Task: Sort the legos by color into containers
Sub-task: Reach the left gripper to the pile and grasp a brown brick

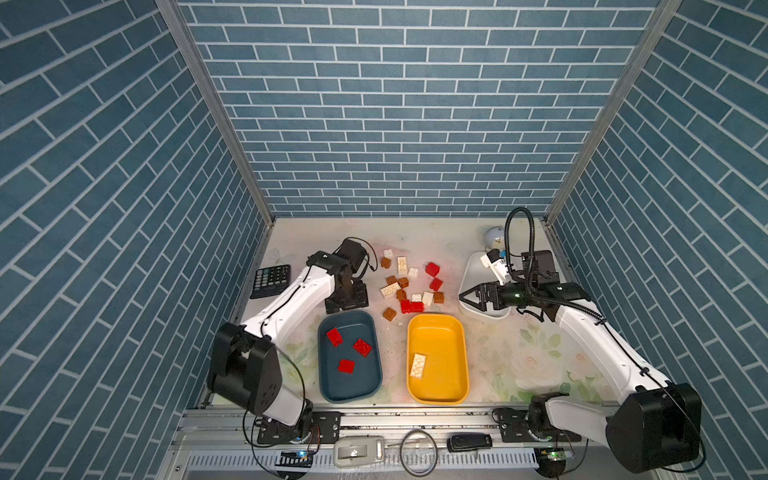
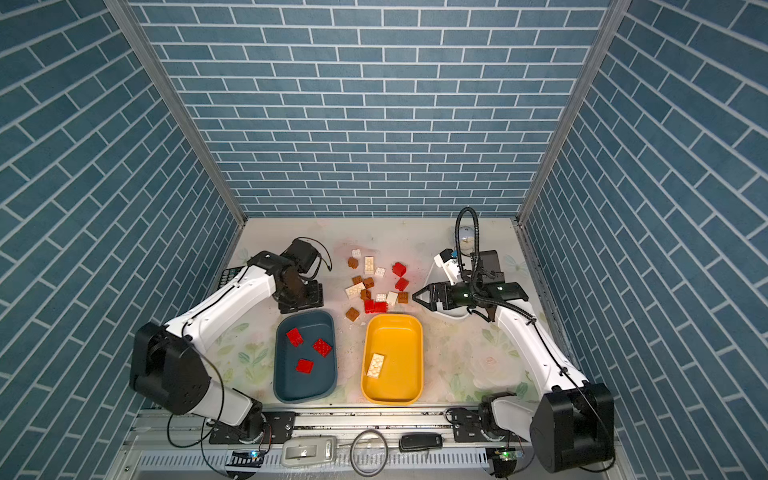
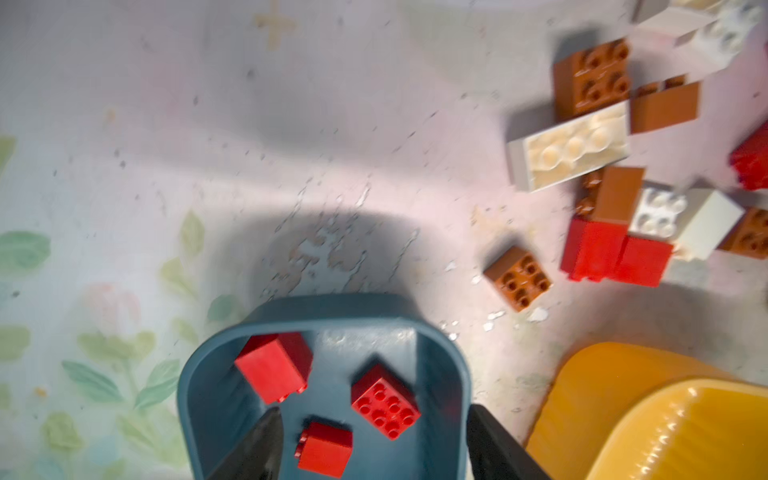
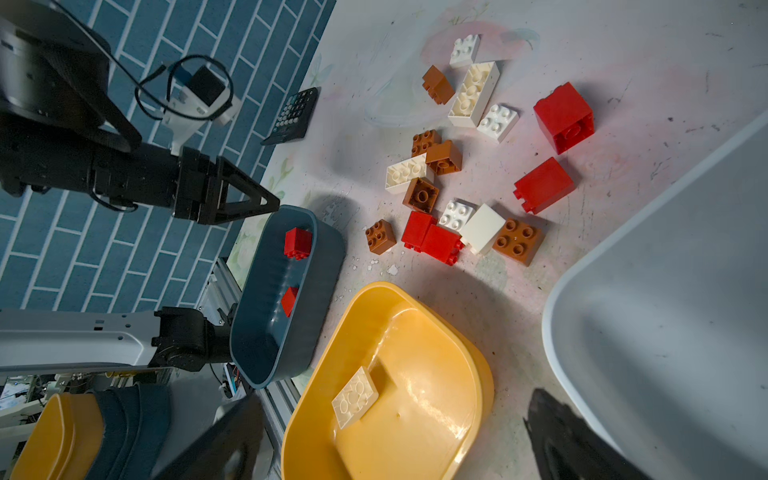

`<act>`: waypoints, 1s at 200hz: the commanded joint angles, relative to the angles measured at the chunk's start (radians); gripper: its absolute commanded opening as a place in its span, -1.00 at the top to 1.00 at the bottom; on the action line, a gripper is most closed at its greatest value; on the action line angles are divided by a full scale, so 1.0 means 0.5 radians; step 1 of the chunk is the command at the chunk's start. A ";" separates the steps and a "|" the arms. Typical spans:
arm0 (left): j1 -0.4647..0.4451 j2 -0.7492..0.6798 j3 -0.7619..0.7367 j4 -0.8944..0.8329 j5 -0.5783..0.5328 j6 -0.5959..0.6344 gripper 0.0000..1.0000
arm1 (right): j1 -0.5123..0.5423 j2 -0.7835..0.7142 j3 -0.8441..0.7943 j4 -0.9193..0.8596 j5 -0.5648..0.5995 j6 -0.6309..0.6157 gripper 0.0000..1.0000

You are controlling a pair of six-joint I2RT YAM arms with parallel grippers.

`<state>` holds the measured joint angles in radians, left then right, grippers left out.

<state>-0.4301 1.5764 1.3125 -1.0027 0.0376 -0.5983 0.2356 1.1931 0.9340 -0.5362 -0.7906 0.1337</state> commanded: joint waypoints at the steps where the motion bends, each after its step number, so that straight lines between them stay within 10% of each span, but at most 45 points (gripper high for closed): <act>1: -0.049 0.247 0.225 0.125 0.061 -0.011 -0.48 | 0.011 0.008 0.044 -0.020 0.028 -0.018 -0.98; 200: -0.027 1.739 1.735 0.158 -0.339 -1.088 -0.26 | -0.005 0.099 0.091 0.042 0.060 -0.040 -0.97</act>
<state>-0.4500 2.4027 2.1380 -0.8772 -0.0990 -1.0935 0.2356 1.2369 0.9421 -0.5068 -0.7628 0.1337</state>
